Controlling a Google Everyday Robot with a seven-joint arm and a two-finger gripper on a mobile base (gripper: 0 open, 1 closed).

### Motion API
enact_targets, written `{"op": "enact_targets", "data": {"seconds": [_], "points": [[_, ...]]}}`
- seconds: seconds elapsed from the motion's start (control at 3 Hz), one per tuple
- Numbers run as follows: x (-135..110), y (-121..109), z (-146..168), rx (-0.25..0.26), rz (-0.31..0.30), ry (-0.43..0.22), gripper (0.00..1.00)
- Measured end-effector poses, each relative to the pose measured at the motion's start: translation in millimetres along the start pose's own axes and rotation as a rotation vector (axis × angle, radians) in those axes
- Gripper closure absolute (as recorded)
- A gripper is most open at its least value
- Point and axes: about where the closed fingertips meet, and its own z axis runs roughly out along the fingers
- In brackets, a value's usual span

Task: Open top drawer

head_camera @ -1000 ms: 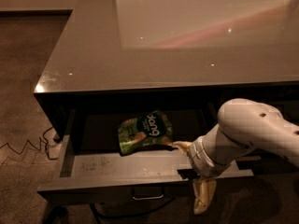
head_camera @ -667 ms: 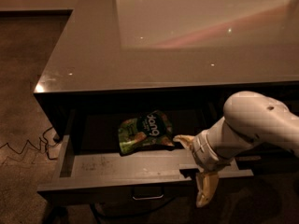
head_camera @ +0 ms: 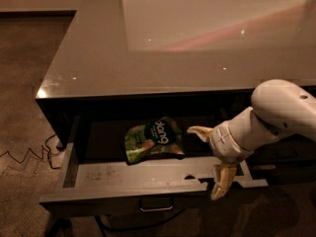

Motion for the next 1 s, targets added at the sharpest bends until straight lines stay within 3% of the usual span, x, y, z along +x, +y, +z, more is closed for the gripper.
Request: {"op": "enact_targets", "data": {"seconds": [0.67,1.0], "points": [[4,-26,11,0.015,0.001,-0.048,0.42],[5,-30,35,-0.028,0.011,-0.058,0.65]]}}
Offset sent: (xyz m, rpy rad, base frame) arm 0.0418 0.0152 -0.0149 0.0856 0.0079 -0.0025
